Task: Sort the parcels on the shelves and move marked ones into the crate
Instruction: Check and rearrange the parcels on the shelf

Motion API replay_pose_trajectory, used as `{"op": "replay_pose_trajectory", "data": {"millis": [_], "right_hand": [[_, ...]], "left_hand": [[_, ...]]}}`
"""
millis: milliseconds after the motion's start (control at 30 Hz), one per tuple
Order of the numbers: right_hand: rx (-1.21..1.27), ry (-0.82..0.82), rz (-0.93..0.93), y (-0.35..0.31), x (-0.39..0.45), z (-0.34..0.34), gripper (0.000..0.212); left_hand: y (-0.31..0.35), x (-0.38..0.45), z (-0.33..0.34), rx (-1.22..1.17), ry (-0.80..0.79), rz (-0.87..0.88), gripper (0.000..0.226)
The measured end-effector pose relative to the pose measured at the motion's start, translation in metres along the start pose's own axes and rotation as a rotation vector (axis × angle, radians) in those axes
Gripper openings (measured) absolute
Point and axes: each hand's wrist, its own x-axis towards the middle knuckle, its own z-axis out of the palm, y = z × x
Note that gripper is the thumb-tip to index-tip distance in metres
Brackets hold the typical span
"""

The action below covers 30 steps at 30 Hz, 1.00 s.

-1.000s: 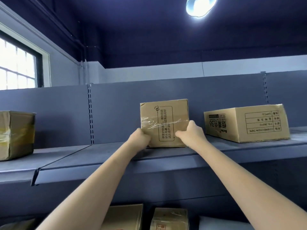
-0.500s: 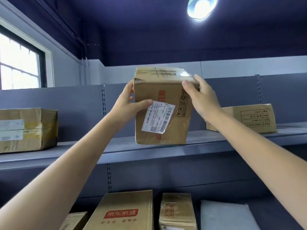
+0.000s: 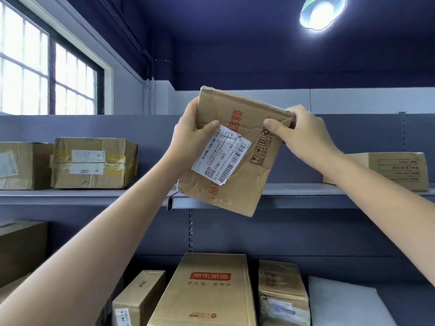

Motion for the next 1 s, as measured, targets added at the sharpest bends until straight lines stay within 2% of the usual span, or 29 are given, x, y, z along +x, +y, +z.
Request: {"op": "replay_pose_trajectory", "data": {"millis": [133, 333, 500, 600, 667, 733, 867, 933, 1000], "right_hand": [[-0.007, 0.002, 0.041, 0.002, -0.011, 0.016, 0.041], [-0.010, -0.129, 0.105, 0.004, -0.016, 0.032, 0.048], [0.003, -0.084, -0.049, -0.003, -0.013, 0.039, 0.065], [0.057, -0.047, -0.005, 0.001, -0.013, 0.044, 0.068], [0.096, -0.021, 0.043, 0.009, -0.014, 0.048, 0.068], [0.153, -0.011, 0.093, 0.017, -0.017, 0.053, 0.065], [0.317, -0.040, 0.246, 0.036, -0.020, 0.064, 0.053], [0.418, -0.094, 0.336, 0.046, -0.022, 0.074, 0.044], [0.452, -0.157, 0.402, 0.053, -0.028, 0.085, 0.041]], "left_hand": [[-0.002, 0.000, -0.014, 0.143, -0.002, 0.048, 0.041], [0.001, 0.008, -0.020, 0.281, -0.066, 0.111, 0.046], [0.006, 0.015, -0.016, 0.314, -0.125, 0.154, 0.045], [-0.007, 0.017, -0.012, 0.497, -0.021, 0.126, 0.049], [-0.024, 0.008, -0.010, 0.651, 0.106, 0.064, 0.067], [-0.044, -0.010, -0.010, 0.574, 0.189, -0.056, 0.088], [-0.082, -0.042, -0.010, 0.048, 0.195, -0.371, 0.112], [-0.094, -0.051, -0.008, -0.118, 0.166, -0.429, 0.105], [-0.103, -0.054, -0.009, -0.133, 0.126, -0.367, 0.082]]}}
